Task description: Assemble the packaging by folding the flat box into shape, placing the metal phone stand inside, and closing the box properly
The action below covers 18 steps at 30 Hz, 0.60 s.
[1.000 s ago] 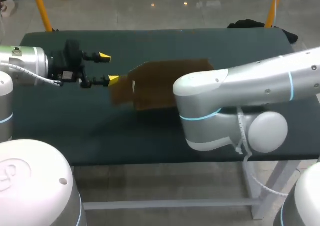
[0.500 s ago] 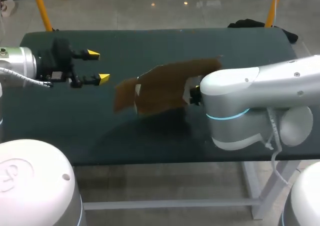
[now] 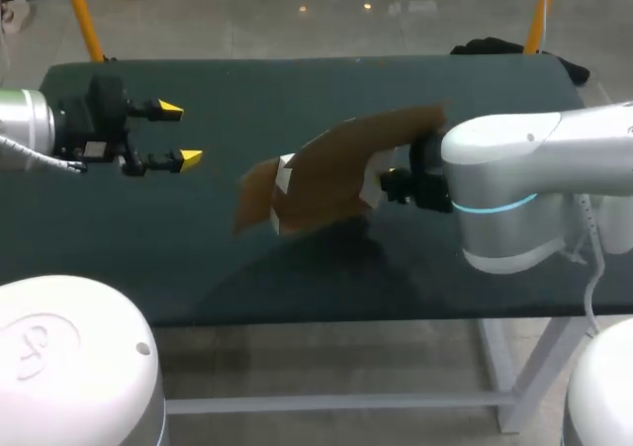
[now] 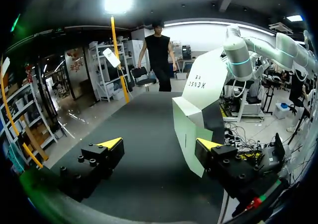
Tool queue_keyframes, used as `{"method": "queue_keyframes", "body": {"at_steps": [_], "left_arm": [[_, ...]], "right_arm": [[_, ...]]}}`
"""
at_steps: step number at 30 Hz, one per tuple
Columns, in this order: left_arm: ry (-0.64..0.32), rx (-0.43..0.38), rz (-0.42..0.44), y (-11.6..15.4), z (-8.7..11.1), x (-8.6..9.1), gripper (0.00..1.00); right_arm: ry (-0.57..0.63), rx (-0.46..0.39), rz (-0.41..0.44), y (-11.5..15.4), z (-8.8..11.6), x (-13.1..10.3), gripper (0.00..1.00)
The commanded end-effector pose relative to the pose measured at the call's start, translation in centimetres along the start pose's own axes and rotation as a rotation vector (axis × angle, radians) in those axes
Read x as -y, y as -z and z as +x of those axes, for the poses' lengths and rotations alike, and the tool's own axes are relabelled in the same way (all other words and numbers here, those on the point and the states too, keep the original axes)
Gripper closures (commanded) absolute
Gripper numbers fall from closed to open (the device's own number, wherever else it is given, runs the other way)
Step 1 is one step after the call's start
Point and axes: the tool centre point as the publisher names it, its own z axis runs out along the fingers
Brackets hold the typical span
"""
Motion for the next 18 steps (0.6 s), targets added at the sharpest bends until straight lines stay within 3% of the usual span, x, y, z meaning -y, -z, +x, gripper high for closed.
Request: {"method": "queue_keyframes", "body": {"at_steps": [1, 10, 11, 18], "left_arm": [[-0.001, -0.005, -0.023, 0.84, 0.19, 0.09, 0.0], [-0.01, -0.016, -0.052, 1.7, -0.02, 0.07, 0.0], [-0.01, -0.016, -0.052, 1.7, -0.02, 0.07, 0.0], [-0.01, -0.016, -0.052, 1.7, -0.02, 0.07, 0.0]], "right_arm": [[-0.008, -0.164, 0.061, 0.48, -0.4, -0.53, 1.0], [-0.025, -0.294, 0.158, 0.82, -0.59, -0.48, 1.0], [-0.021, -0.25, 0.153, 0.93, -0.53, -0.44, 1.0], [-0.021, -0.25, 0.153, 0.93, -0.53, -0.44, 1.0]]}}
